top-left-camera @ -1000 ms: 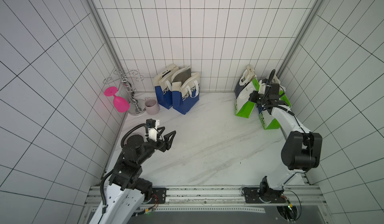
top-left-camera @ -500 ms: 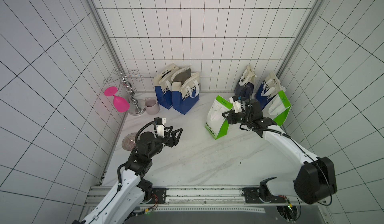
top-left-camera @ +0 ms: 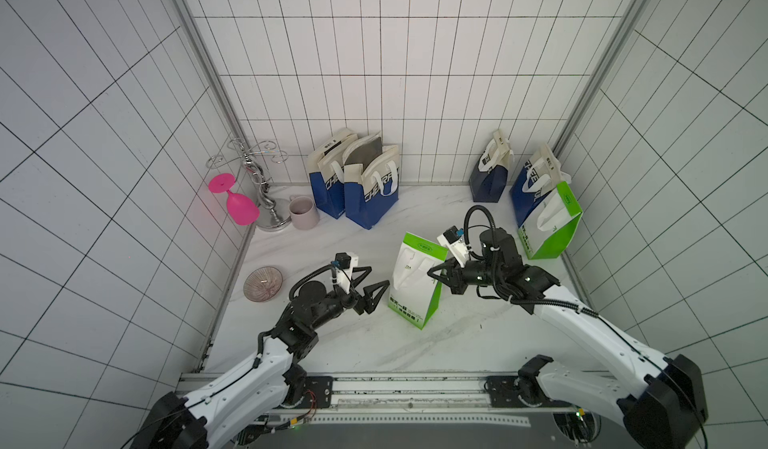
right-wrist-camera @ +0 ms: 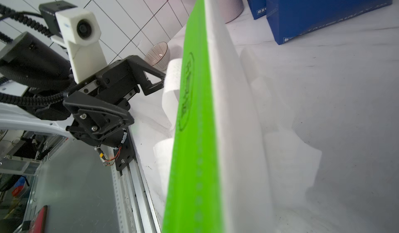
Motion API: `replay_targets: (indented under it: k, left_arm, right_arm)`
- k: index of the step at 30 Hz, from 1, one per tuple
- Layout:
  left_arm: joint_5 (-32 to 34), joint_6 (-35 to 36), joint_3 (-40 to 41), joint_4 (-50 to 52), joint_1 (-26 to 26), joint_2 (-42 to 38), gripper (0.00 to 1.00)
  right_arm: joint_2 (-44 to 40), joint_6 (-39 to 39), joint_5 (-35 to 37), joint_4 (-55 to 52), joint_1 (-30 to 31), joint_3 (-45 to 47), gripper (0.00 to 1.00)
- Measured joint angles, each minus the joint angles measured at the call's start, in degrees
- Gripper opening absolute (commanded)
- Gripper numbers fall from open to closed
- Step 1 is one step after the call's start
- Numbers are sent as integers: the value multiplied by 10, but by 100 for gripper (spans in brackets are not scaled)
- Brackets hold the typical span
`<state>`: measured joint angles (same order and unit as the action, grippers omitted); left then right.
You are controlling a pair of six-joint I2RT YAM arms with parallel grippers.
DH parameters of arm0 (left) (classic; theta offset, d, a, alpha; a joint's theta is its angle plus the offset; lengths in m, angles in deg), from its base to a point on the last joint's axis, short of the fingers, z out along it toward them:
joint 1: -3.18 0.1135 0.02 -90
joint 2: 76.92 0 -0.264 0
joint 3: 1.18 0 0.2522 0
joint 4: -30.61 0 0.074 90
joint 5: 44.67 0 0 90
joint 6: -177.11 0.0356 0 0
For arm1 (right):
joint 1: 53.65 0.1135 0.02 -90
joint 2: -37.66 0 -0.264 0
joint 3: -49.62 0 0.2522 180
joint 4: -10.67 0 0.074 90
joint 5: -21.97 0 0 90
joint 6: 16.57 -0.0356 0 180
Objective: Open the takeout bag
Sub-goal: Move the takeout bag to the center of the board.
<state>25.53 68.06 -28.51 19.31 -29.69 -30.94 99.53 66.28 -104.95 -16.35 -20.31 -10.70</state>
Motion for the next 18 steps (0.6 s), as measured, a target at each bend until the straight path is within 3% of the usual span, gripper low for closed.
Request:
replay_targets:
  k: [7, 9, 11, 18]
  left_arm:
    - [-15, 23, 33, -38, 0, -30, 85]
    - [-26, 24, 40, -52, -1, -24, 85]
    - [-38, 27, 42, -71, -3, -7, 85]
    - [-78, 46, 31, -132, -9, 102, 82]
  right_arm:
    - [-35, 12, 40, -13, 36, 26, 6]
    - [-44, 10, 50, -16, 38, 31, 14]
    - [-46, 8, 57, -22, 42, 31, 21]
    - [-85, -7, 116, -57, 50, 36, 28]
